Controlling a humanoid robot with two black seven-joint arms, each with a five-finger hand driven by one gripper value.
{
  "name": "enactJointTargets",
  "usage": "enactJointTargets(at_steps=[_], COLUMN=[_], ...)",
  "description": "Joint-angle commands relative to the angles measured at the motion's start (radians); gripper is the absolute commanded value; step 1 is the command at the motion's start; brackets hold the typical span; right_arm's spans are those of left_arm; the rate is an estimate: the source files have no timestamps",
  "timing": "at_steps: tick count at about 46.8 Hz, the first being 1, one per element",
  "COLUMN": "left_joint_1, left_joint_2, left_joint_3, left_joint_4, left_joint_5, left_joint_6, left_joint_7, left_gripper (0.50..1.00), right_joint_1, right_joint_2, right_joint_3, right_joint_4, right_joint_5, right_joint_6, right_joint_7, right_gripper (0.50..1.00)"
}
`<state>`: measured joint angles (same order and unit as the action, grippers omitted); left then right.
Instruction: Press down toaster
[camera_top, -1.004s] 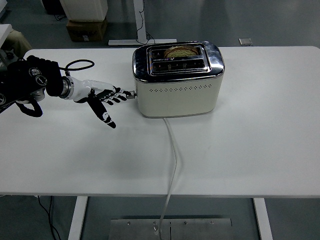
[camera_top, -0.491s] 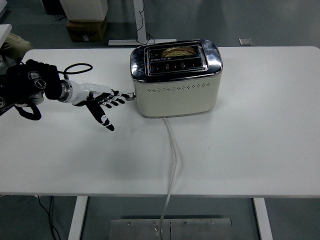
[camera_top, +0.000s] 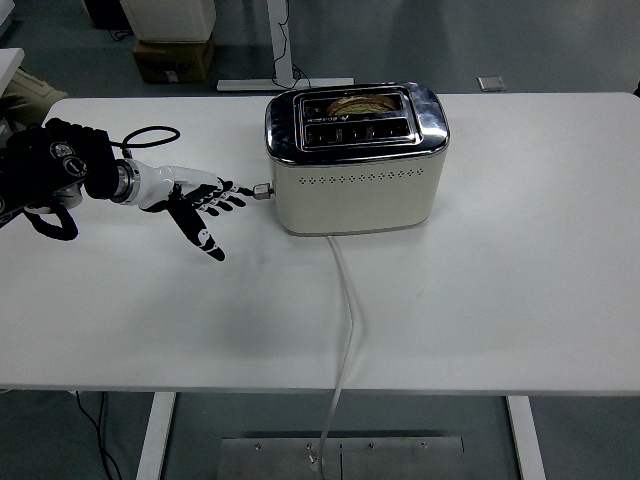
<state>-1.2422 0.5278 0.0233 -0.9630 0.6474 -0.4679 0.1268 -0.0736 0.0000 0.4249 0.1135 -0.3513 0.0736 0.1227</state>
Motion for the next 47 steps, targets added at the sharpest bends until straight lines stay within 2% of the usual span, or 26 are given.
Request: enactJointTargets(at_steps=[1,16,33,42,47], left_joint_1=[0.000,0.001,0.004,-0.045,-0.088], left_joint_2=[0.000,0.005,0.047,0.061,0.101], left_joint_3=[0.000,0.000,-0.002,-0.005,-0.006], left_joint_4=[0.000,-0.002,-0.006,-0.008,-0.008], left_joint_5=[0.000,-0.002,-0.006,-0.067,-0.089], left_joint_6=[0.000,0.000,-0.003,-0.014,-0.015], left_joint_7=[-0.001,-0.001,-0.001,-0.001,-0.001], left_gripper=[1.000,1.000,1.000,1.000,1.000], right_joint_1=[0.000,0.000,0.000,0.000,0.000], right_joint_2=[0.000,0.000,0.000,0.000,0.000], right_joint_3=[0.000,0.000,0.000,0.000,0.000], right_joint_4=[0.000,0.000,0.000,0.000,0.000], right_joint_5=[0.000,0.000,0.000,0.000,0.000], right_joint_6=[0.000,0.000,0.000,0.000,0.000], right_joint_7=[0.000,0.000,0.000,0.000,0.000], right_gripper=[0.998,1.000,1.000,1.000,1.000])
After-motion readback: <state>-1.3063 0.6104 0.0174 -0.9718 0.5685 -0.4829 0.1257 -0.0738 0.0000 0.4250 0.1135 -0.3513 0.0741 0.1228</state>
